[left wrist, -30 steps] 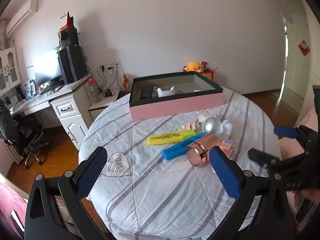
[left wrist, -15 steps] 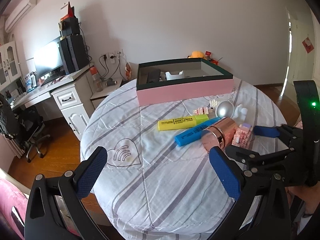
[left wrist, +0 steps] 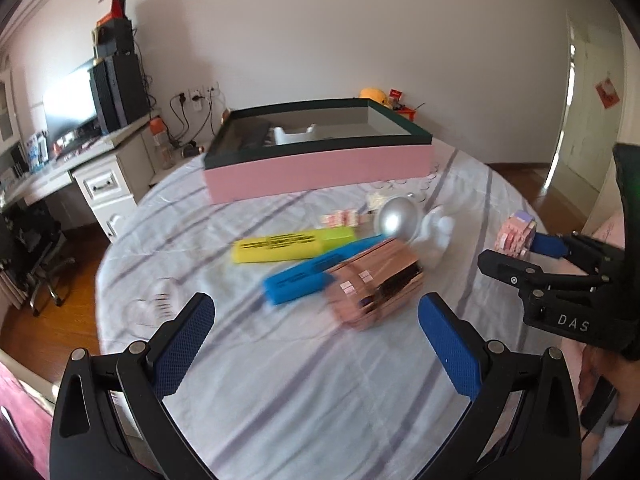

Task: Organize rigid objects
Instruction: 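Grasp the rose-gold cylinder with the left tool while the right tool grasps the pink block figure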

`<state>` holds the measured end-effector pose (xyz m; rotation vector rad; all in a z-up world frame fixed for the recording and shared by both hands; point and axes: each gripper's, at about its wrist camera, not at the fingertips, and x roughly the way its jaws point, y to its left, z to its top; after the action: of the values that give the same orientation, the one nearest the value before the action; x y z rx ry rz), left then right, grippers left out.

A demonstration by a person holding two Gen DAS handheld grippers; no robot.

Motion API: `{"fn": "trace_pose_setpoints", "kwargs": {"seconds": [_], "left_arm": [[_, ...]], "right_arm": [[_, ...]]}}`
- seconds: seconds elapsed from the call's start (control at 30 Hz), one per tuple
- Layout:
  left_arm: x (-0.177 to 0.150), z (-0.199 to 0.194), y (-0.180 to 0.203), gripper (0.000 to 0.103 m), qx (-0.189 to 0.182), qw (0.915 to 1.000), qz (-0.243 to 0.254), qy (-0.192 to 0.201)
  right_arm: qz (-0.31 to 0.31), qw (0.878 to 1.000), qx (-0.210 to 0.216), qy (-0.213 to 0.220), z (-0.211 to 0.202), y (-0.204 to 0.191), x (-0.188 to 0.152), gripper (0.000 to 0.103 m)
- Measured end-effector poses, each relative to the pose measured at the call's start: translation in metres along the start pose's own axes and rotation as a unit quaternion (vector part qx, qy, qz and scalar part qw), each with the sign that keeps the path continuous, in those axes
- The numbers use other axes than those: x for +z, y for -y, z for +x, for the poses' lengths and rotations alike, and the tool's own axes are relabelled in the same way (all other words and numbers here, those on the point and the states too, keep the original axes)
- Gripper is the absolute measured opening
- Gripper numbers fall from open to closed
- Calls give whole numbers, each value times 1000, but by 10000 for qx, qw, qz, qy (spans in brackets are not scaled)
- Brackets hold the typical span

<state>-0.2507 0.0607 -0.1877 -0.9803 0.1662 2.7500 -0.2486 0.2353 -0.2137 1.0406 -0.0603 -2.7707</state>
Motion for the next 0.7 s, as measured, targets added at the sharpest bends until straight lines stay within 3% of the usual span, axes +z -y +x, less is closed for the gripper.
{"fn": "trace_pose_setpoints", "kwargs": {"seconds": [0.23,0.33,0.47,0.6,0.7], "left_arm": [[4,34,21,103,168,9979,-530,-335],[3,49,25,103,427,9959,-581,-539],[2,56,24,101,434,9955,-564,-625],[-1,57,25,73,287,9973,-259,-624],[-2,55,25,66,151,9981,-77,-585]], "right_arm": [[181,9998,59,91,6,34,3,68],[183,9996,192,120,10,38,4,68],[193,9992,315,132,15,40,6,68],[178,9991,365,87,23,41,5,68],[175,9992,360,73,24,41,5,68]]}}
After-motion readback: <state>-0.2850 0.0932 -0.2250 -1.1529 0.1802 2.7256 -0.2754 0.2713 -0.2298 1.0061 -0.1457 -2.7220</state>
